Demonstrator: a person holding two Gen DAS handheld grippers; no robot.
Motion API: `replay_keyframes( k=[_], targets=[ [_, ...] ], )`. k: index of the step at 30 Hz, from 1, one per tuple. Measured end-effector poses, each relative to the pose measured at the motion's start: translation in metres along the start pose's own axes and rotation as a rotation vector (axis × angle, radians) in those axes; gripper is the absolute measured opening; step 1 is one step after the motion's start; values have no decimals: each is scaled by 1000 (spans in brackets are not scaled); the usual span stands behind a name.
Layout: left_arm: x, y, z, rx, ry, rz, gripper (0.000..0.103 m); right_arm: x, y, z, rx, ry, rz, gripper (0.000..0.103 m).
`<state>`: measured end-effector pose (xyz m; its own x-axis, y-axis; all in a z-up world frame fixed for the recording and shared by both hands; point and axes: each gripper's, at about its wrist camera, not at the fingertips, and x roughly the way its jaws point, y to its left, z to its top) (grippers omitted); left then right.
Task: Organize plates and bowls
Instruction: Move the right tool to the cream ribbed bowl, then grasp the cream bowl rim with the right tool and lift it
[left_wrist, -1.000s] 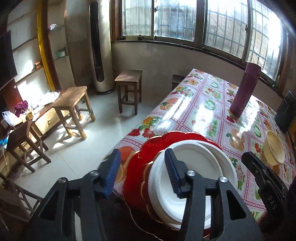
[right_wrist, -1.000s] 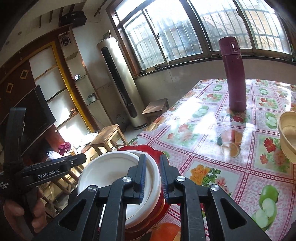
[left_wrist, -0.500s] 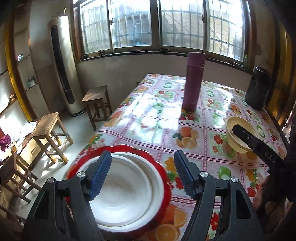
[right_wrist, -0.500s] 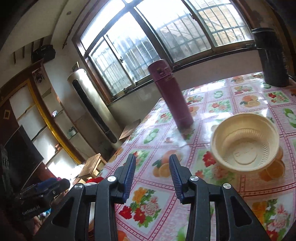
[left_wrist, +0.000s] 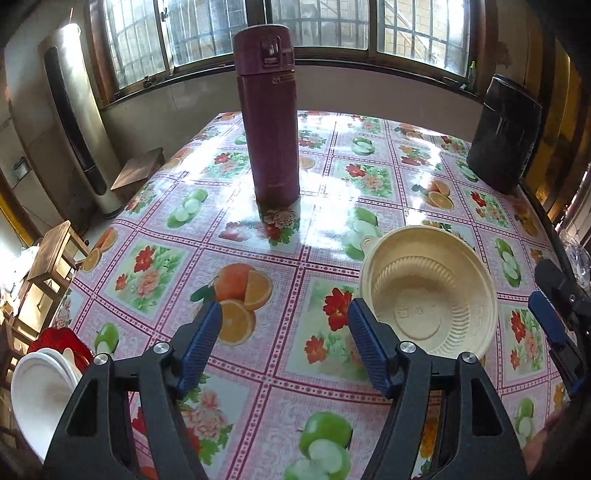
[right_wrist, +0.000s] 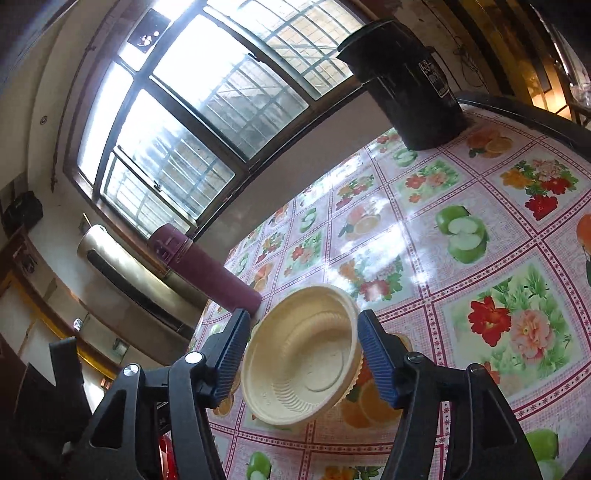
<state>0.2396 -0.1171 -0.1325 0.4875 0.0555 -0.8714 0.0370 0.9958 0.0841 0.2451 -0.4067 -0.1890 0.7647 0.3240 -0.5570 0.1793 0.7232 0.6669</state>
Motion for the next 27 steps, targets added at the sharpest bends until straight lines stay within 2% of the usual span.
replay_keyframes(
  k=[6,14,22,27],
  targets=[
    [19,-15,4,-29,16,-7,70,10,-1,0,-9,8,2,71],
    [29,-22,8,-35,0,-27,70,27,-14,3,0,-13,-69,71],
    [44,-22,6,-41,38,-77,70,40,-18,1,7,13,-81,71],
    [51,-25,3,-20,47,-70,70,44,-18,-3,10,35,-86,71]
  ],
)
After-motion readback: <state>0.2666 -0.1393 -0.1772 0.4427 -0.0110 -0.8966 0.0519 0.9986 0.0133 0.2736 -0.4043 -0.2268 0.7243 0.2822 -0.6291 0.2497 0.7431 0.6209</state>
